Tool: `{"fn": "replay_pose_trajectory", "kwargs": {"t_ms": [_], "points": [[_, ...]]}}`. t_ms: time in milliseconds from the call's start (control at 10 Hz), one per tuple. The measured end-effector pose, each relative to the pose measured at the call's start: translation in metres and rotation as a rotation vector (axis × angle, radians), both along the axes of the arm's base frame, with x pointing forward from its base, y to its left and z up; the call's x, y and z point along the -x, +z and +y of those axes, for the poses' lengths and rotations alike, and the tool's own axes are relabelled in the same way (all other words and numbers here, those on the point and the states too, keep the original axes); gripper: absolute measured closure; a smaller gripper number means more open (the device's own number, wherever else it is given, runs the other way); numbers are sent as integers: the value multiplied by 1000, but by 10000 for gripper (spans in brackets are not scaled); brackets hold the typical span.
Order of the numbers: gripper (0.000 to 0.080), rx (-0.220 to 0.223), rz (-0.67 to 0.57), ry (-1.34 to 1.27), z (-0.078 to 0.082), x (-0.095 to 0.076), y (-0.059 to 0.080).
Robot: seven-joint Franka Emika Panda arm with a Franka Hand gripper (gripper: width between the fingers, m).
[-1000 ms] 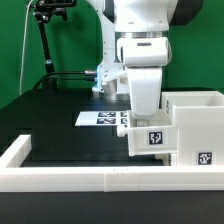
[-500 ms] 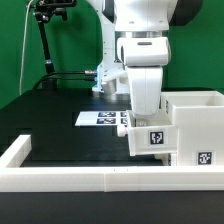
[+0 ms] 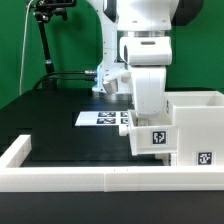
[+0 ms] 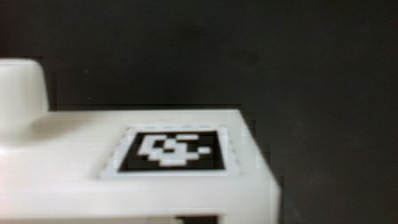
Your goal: Assemble drawer
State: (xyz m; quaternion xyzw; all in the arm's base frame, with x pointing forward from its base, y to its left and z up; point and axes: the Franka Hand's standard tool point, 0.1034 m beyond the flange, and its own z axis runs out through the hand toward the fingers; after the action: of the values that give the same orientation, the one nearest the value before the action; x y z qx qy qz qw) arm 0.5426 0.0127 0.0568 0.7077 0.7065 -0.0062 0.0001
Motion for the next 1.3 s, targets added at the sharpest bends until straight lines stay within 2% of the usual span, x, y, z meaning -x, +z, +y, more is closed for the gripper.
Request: {"fn": "replay_pose_trajectory", "kwargs": {"t_ms": [200,400,500,600,700,800,900,1000,1100,1300], "points": [[755,0,0,-1,-1,0,0],[366,0,-3,-3,0,0,2],[366,1,-10,-6,0,0,7],[213,4,-15,-7,0,-1,15],[213,8,-16,-7,-1,-1,24],[160,14,-18,-8,-2,-2,35],[152,19,-25,-13,-6,-4,46],[152,23,-33,-12,-13,-5,52],[150,27,-37,-2,-26,-4,55],[151,28,-18,22,-49,2,47]]}}
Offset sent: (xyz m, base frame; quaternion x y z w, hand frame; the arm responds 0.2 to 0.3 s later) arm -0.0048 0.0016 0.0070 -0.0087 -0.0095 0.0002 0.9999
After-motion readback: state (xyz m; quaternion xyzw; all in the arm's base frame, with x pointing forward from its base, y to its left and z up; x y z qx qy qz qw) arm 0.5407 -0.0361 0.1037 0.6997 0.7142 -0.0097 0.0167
